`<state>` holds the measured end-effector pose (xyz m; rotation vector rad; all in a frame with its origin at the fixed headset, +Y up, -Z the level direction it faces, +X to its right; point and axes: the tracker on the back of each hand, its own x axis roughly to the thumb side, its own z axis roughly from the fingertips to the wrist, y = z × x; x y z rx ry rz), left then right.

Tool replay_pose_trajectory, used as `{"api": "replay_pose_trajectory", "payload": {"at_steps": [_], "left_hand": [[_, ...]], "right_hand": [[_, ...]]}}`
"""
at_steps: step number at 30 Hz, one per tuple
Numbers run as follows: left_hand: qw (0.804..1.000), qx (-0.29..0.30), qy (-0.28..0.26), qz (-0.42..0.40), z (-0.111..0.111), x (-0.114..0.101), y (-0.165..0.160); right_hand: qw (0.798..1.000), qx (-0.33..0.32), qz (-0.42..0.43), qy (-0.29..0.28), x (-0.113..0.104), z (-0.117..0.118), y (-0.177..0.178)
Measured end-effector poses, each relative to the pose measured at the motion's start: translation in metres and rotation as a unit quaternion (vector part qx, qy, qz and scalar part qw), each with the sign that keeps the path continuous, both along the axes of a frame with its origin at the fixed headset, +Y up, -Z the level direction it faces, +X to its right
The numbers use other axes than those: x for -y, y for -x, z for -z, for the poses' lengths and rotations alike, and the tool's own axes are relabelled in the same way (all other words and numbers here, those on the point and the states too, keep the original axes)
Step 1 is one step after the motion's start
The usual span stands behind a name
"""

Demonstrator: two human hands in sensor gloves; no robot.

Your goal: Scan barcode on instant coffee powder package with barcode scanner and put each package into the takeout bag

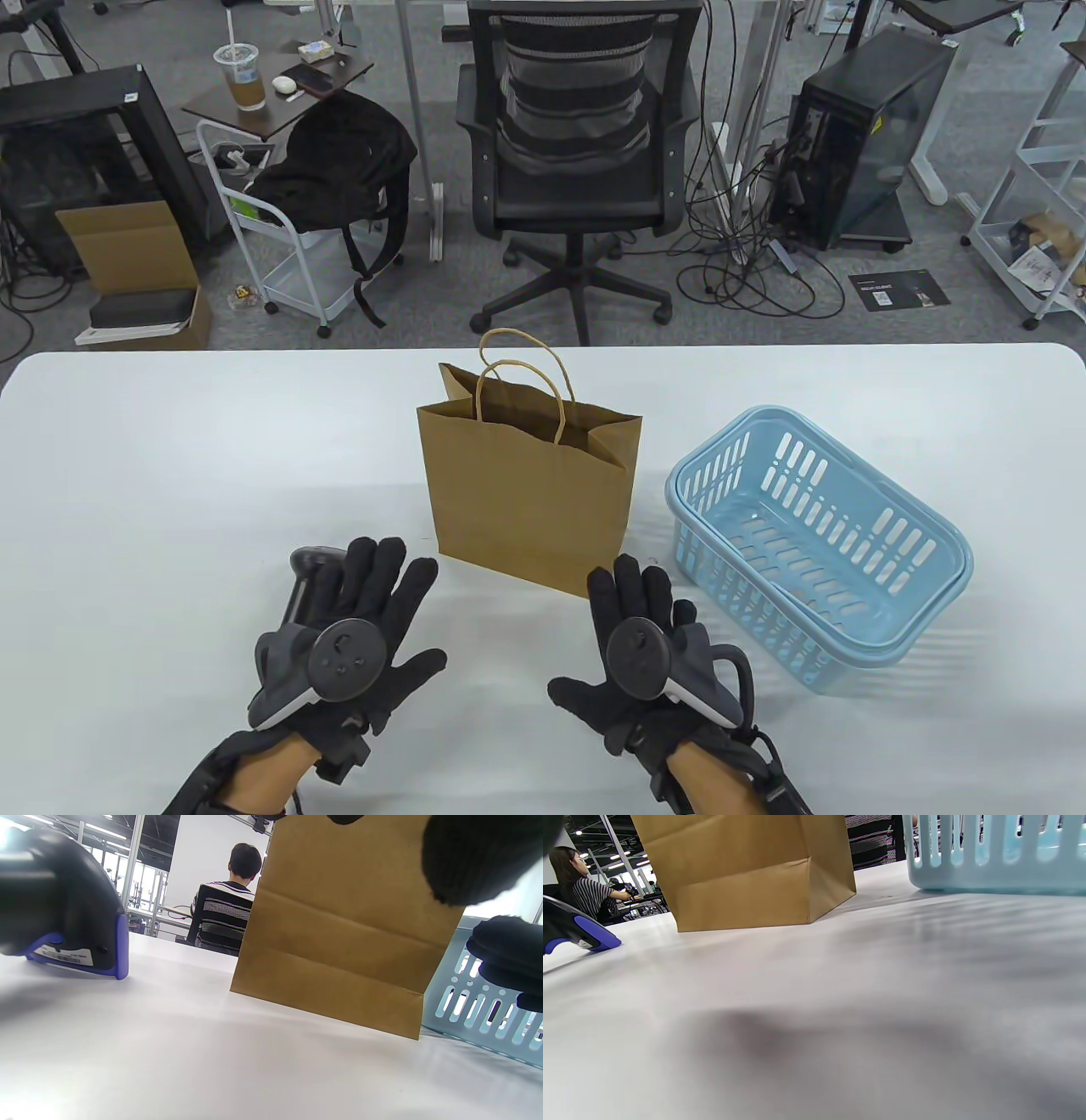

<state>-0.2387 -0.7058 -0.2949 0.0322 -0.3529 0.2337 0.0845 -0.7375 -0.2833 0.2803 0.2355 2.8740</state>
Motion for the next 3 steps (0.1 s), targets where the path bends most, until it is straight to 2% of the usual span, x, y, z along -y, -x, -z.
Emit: {"api": "replay_pose_trajectory", "payload": {"at_steps": [3], "left_hand": [[1.000,0.000,0.001,-0.002,0.0001,0.0001,0.0002]], "right_hand": [[1.000,0.001,0.010,-0.005,0.0003,0.0006,-0.0004]]}}
